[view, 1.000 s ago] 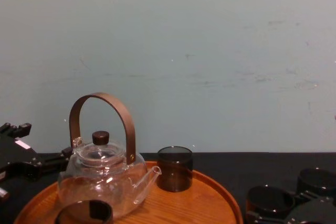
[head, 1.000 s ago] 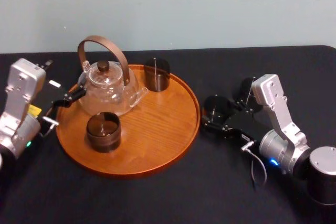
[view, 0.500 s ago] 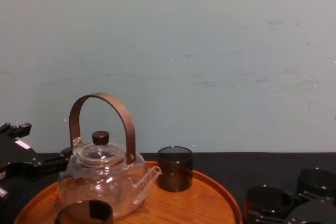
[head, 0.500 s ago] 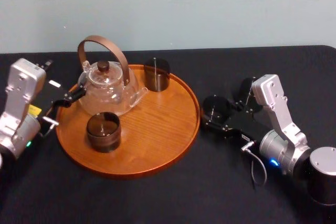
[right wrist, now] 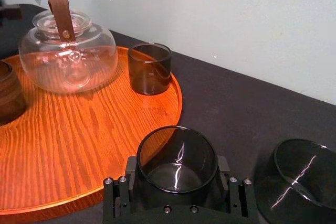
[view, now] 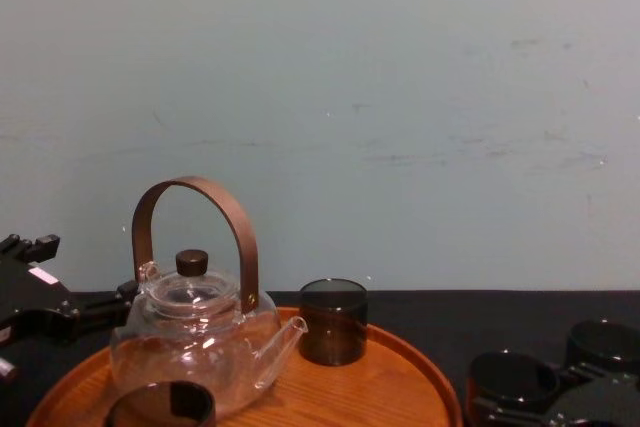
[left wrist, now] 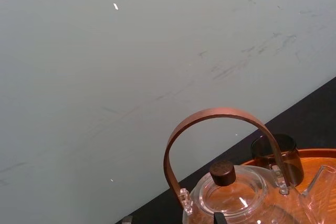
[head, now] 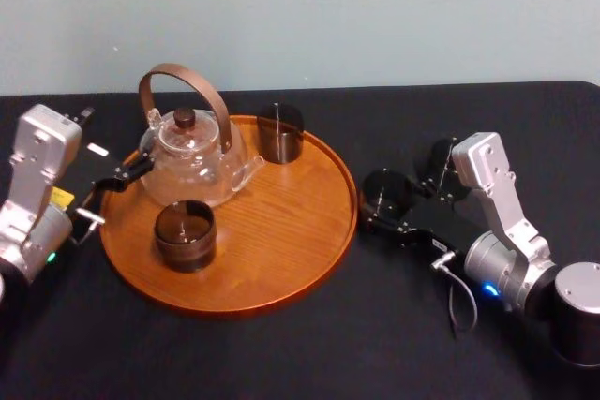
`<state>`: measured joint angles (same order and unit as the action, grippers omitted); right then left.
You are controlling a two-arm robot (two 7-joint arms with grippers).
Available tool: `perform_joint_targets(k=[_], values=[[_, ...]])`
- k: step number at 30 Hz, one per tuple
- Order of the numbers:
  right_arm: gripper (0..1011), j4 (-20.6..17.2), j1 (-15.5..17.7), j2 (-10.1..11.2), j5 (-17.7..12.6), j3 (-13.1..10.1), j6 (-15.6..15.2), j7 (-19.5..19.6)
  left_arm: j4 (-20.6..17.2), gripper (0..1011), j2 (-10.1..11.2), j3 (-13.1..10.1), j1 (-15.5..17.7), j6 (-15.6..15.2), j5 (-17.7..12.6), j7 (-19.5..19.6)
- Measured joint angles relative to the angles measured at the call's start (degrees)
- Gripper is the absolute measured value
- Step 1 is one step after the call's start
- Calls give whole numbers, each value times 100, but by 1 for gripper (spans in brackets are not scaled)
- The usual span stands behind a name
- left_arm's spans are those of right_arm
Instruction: Pick up the glass from the table and place it on the tray.
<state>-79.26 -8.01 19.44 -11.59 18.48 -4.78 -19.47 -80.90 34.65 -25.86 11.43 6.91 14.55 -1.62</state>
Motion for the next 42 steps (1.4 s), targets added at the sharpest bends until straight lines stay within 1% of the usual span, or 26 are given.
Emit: perform_joint_targets(k=[5,16,22,28,32,42], values=[[899,-85,36,30,-31,-30,44,-54,0,1001,0,0,0,0,0,0],[899,-499,176,128,-38,-84,67,-73,0,1001,0,0,0,0,0,0],[899,-681,209,144,-37,-42,39,-102,0,1002,0,0,0,0,0,0],[899,-825,201,101,-36,109,6,-183,0,1001,0,0,0,0,0,0],[899,-888,158,22,-34,281,-1,-241,0,1001,0,0,0,0,0,0],[899,-839,30,-155,15,615,9,-295,0,1001,0,0,0,0,0,0]])
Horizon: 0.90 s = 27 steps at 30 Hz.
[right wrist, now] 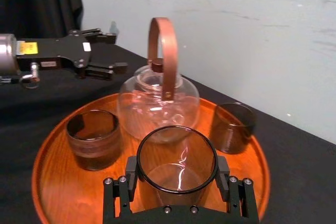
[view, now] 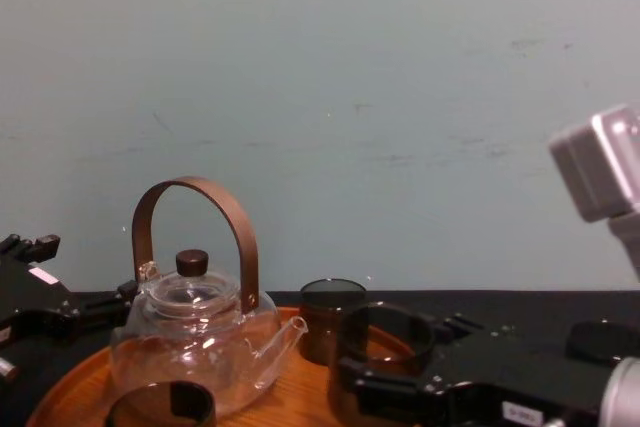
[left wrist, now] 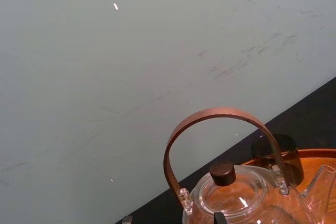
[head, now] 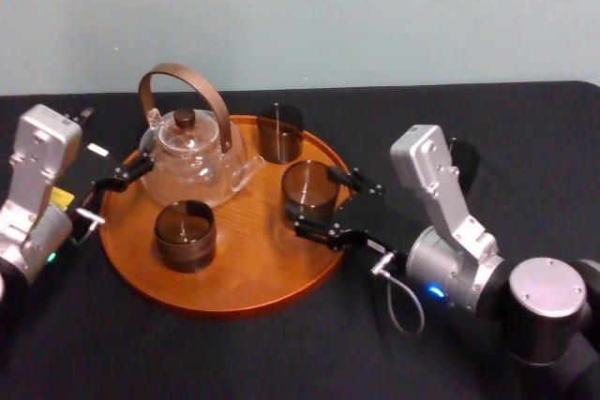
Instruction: Pick up the glass from the table and place it on the tray.
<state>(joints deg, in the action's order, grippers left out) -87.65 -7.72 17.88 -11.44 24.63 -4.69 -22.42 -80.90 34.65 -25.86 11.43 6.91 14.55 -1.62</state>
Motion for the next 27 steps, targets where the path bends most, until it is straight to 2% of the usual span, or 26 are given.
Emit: perform_joint_targets(k=[9,27], values=[[899,256,-176,-171,136,234,56,2,0,1002,0,0,0,0,0,0],[899,858,-491,-467,236,507,172,-103,0,1001,0,0,0,0,0,0]])
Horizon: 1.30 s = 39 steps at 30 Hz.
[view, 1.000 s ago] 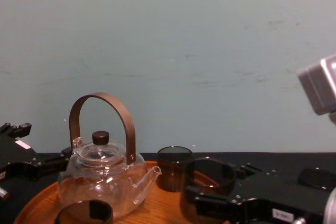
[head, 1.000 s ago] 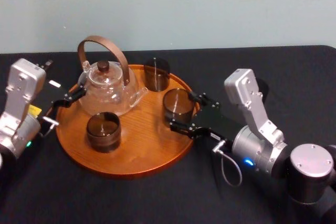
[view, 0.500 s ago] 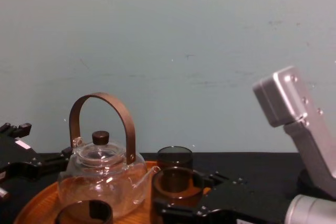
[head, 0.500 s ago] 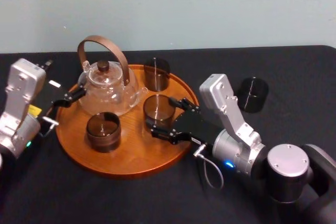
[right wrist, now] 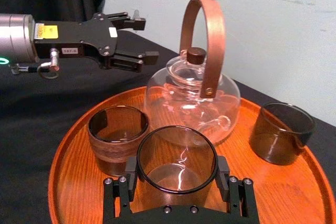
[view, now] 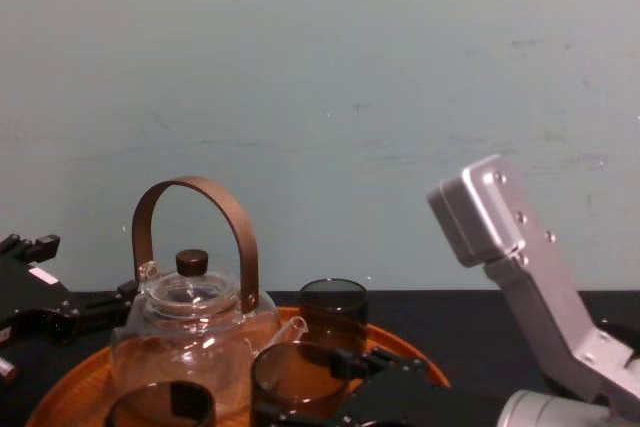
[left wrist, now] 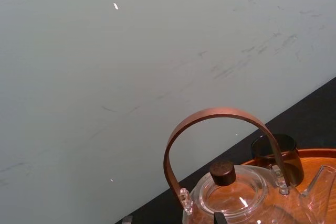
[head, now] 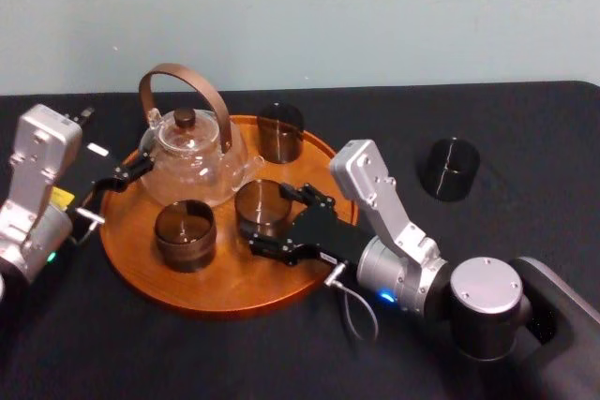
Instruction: Pick up the glass from the table and place it on the tray.
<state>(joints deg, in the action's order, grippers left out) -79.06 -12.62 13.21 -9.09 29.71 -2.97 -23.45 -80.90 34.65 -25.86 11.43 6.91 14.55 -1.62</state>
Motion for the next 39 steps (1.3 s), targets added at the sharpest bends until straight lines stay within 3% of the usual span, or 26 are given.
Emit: perform_joint_targets(k=[18,39], values=[[899,322,-103,-153,64,177,72,-89,0,1001,0,0,0,0,0,0],[899,509,-94,-200,14,188,131,-119,0,1001,0,0,0,0,0,0]])
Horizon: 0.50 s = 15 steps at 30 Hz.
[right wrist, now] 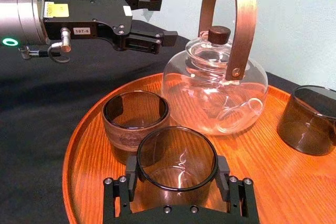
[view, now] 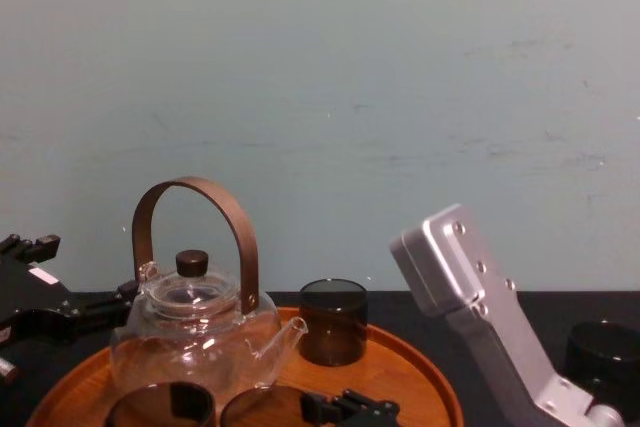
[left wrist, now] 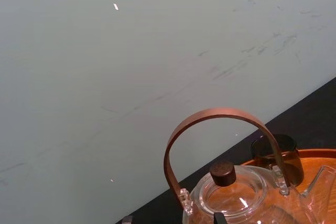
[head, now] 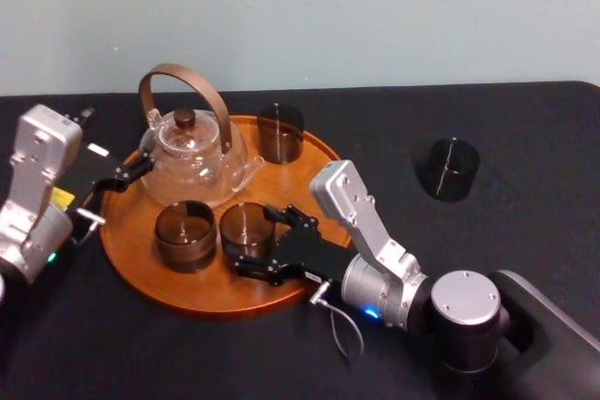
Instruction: Pick up the glass from the table and place it on the tray.
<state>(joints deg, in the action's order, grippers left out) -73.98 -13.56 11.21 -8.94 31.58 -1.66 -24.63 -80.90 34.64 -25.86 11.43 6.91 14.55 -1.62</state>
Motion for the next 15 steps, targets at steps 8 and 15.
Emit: perform_joint_targets(k=[8,15], values=[[899,11,6,-6,17,6,0,24,0,1001,0,0,0,0,0,0],[899,11,9,-4,18,3,-5,24,0,1001,0,0,0,0,0,0]])
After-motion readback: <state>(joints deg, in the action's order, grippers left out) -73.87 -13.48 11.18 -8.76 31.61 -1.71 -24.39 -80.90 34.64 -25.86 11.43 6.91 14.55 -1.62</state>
